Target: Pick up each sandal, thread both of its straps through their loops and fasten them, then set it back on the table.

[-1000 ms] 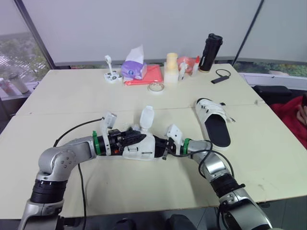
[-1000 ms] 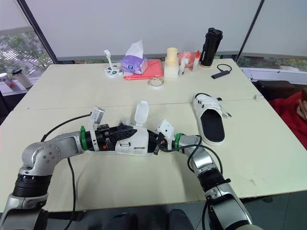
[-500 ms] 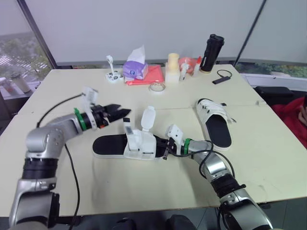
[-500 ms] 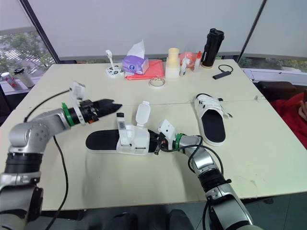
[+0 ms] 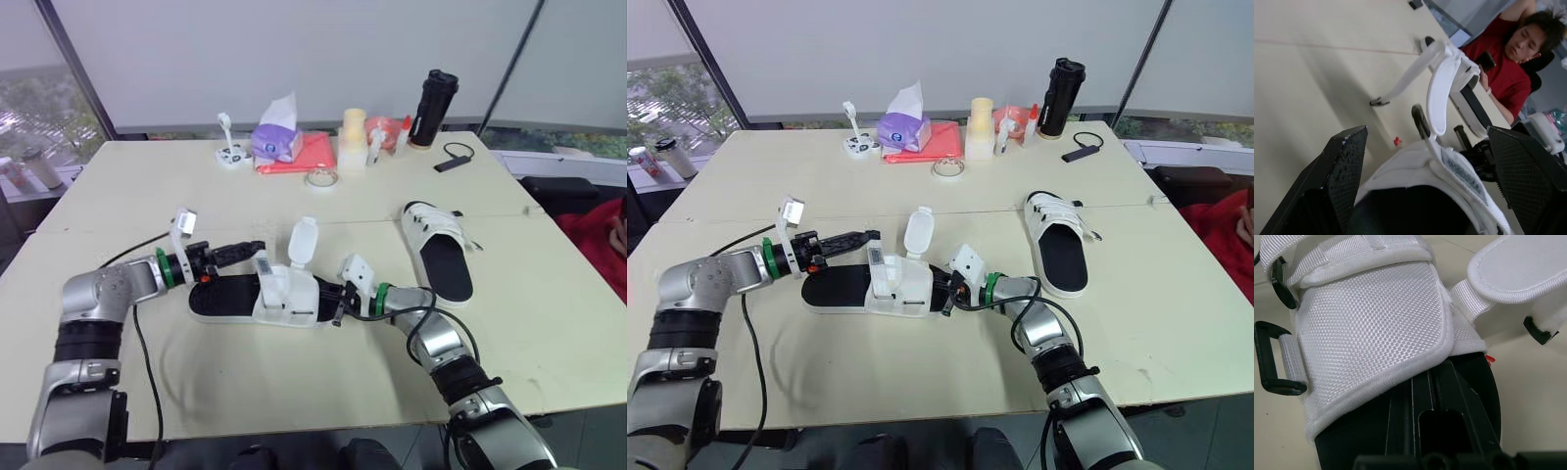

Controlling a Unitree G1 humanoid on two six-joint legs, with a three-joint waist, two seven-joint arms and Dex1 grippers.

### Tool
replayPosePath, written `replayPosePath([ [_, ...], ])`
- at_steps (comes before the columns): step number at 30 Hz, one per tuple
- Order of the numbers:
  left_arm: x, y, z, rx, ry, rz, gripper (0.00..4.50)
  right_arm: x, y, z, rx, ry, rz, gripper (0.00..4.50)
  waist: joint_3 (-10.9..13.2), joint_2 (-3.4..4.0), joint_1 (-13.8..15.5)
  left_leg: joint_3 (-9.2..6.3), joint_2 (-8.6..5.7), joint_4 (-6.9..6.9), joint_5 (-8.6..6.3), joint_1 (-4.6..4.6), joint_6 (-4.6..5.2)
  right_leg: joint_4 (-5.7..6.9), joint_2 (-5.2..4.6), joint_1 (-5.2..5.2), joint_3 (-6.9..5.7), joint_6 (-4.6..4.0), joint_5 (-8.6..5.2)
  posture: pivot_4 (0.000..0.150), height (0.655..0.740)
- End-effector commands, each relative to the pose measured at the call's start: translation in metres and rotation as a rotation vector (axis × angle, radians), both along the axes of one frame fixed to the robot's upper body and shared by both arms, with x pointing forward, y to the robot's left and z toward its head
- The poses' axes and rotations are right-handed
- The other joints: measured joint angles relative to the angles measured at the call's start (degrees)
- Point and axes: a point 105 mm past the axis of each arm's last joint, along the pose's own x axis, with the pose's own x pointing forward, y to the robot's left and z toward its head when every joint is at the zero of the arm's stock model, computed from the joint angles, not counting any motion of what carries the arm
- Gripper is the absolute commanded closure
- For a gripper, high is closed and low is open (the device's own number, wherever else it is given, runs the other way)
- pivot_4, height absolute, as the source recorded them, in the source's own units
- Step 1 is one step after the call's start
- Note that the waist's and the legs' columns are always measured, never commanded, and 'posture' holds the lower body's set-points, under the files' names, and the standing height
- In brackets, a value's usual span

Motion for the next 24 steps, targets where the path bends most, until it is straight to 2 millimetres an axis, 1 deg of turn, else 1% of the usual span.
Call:
replayPosePath([
  [1, 0.006, -0.007, 0.002, 0.012, -0.029, -0.007, 0.46, -0.009, -0.004, -0.035, -0.091, 0.112, -0.016, 4.50, 0.00, 0.00, 0.04, 0.00, 0.00, 0.00, 0.00, 0.00, 0.00, 0.00, 0.00, 0.00, 0.00, 0.00, 0.00, 0.150, 0.7400],
  [3, 0.009, -0.013, 0.002, 0.006, -0.038, -0.016, 0.46, -0.009, -0.005, -0.035, -0.092, 0.112, -0.016, 4.50, -0.01, -0.01, 0.17, 0.00, 0.00, 0.00, 0.00, 0.00, 0.00, 0.00, 0.00, 0.00, 0.00, 0.00, 0.00, 0.150, 0.7400],
  [4, 0.012, -0.014, 0.002, 0.005, -0.043, -0.012, 0.70, -0.009, -0.005, -0.035, -0.092, 0.112, -0.015, 4.50, -0.01, -0.01, 0.20, 0.00, 0.00, 0.00, 0.00, 0.00, 0.00, 0.00, 0.00, 0.00, 0.00, 0.00, 0.00, 0.150, 0.7400],
  [6, 0.014, -0.018, 0.004, -0.001, -0.051, -0.019, 1.32, -0.009, -0.005, -0.035, -0.092, 0.112, -0.015, 4.50, -0.01, -0.02, 0.18, 0.01, 0.00, 0.01, 0.00, -0.01, 0.00, 0.01, 0.01, -0.01, 0.00, 0.00, 0.00, 0.150, 0.7400],
  [7, 0.016, -0.019, 0.004, -0.001, -0.054, -0.018, 1.75, -0.010, -0.005, -0.036, -0.092, 0.112, -0.015, 4.50, -0.01, -0.02, 0.16, 0.01, 0.00, 0.01, 0.00, -0.01, 0.00, 0.01, 0.01, -0.01, 0.00, 0.00, 0.00, 0.150, 0.7400],
  [12, 0.022, -0.023, 0.010, -0.023, -0.078, -0.016, 4.23, -0.011, -0.005, -0.036, -0.093, 0.114, -0.015, 4.50, -0.01, -0.02, 0.23, 0.01, 0.00, 0.01, 0.00, -0.01, 0.00, 0.01, 0.02, -0.01, 0.00, 0.00, 0.00, 0.150, 0.7400],
  [13, 0.023, -0.023, 0.011, -0.028, -0.084, -0.015, 4.41, -0.011, -0.005, -0.036, -0.093, 0.115, -0.016, 4.50, -0.01, -0.02, 0.23, 0.01, 0.00, 0.01, 0.00, -0.01, 0.00, 0.01, 0.02, -0.01, 0.00, 0.00, 0.00, 0.150, 0.7400],
  [17, 0.019, -0.025, 0.022, -0.052, -0.110, -0.051, 4.41, -0.012, -0.005, -0.037, -0.093, 0.117, -0.019, 4.50, -0.01, -0.02, 0.25, 0.01, 0.00, 0.01, 0.00, -0.01, 0.00, 0.02, 0.02, -0.01, -0.01, 0.00, 0.00, 0.150, 0.7400],
  [19, 0.014, -0.029, 0.035, -0.086, -0.144, -0.092, 4.41, -0.012, -0.005, -0.037, -0.093, 0.118, -0.019, 4.50, -0.01, -0.02, 0.24, 0.01, 0.00, 0.01, 0.00, -0.01, 0.00, 0.02, 0.02, -0.01, -0.01, 0.00, 0.00, 0.150, 0.7400],
  [22, 0.008, -0.036, 0.062, -0.165, -0.202, -0.146, 4.41, -0.013, -0.004, -0.038, -0.093, 0.121, -0.017, 4.50, 0.00, -0.03, 0.26, 0.00, 0.00, 0.01, 0.00, -0.03, 0.00, 0.02, 0.03, -0.02, -0.01, 0.00, 0.00, 0.150, 0.7400],
  [24, 0.006, -0.040, 0.073, -0.189, -0.233, -0.168, 4.41, -0.013, -0.003, -0.038, -0.093, 0.121, -0.015, 4.50, 0.00, -0.03, 0.28, 0.00, 0.00, 0.02, 0.00, -0.03, -0.01, 0.02, 0.03, -0.01, -0.01, 0.01, 0.00, 0.150, 0.7400],
])
